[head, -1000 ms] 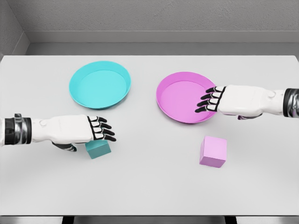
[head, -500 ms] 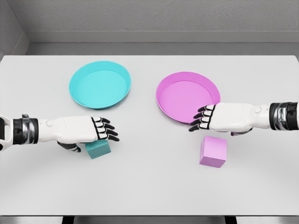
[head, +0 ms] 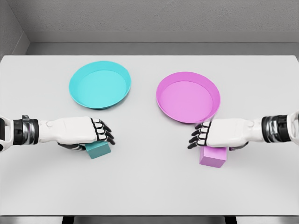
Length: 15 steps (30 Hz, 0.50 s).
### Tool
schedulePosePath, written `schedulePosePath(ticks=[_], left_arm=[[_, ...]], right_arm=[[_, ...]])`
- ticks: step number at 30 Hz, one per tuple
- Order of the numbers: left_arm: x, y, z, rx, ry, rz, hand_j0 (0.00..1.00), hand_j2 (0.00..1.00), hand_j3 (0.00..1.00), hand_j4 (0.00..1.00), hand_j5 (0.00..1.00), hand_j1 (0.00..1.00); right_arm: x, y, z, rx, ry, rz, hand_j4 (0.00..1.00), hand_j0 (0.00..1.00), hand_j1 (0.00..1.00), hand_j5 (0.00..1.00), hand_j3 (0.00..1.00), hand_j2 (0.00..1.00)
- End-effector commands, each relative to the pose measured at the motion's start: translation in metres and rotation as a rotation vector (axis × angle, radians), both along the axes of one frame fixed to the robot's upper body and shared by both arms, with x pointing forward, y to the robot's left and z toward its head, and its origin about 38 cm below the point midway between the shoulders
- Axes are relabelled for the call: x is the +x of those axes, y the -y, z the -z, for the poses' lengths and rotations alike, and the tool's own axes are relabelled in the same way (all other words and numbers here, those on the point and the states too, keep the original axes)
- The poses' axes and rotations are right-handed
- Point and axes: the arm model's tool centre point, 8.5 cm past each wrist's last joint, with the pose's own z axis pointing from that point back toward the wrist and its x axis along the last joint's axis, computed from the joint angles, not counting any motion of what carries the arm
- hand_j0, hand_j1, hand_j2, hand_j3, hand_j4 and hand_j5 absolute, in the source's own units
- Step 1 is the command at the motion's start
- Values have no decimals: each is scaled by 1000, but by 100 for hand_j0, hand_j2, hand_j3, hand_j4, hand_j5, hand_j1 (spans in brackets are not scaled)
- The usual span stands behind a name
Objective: Place the blocks in the corresponding plates according to their colors
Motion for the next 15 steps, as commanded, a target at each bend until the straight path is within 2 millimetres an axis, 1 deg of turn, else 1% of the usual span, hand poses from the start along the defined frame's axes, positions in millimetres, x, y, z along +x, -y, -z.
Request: schedulePosePath(ticks=[1,3,5,6,8,11,15], left_arm=[[-1,-1,1,10,-2,2,59,59,59,59,59,59],[-1,-2,2,13,-3,1,50,50,50,50,50,50],[-1,-2,1,12,-3,3,47,47,47,47,47,47],[-1,-2,1,12,-3,3,44,44,44,44,44,44],[0,-1,0,11,1,3,43,43,43,43,43,43],[4,-1,-7,11,19,3,42,42,42,42,42,42],[12,-1,-24,-17,49,-2,42,42,42,42,42,42]], right_arm=[[-3,-1,5,-3,-18,-3,100,100,100,100,100,100],[-5,-2,9,-8,-31,-9,100,100,100,100,100,100],[-5,-1,9,-10,-32,-7,100,100,100,100,100,100],[-6,-1,11,-12,-36,-9,100,100,100,100,100,100],[-9,-1,15,-18,-49,-14,100,100,100,100,100,100],[-9,-2,16,-20,-52,-16,100,100,100,100,100,100],[-9,-2,16,-21,-51,-16,100,100,100,100,100,100]])
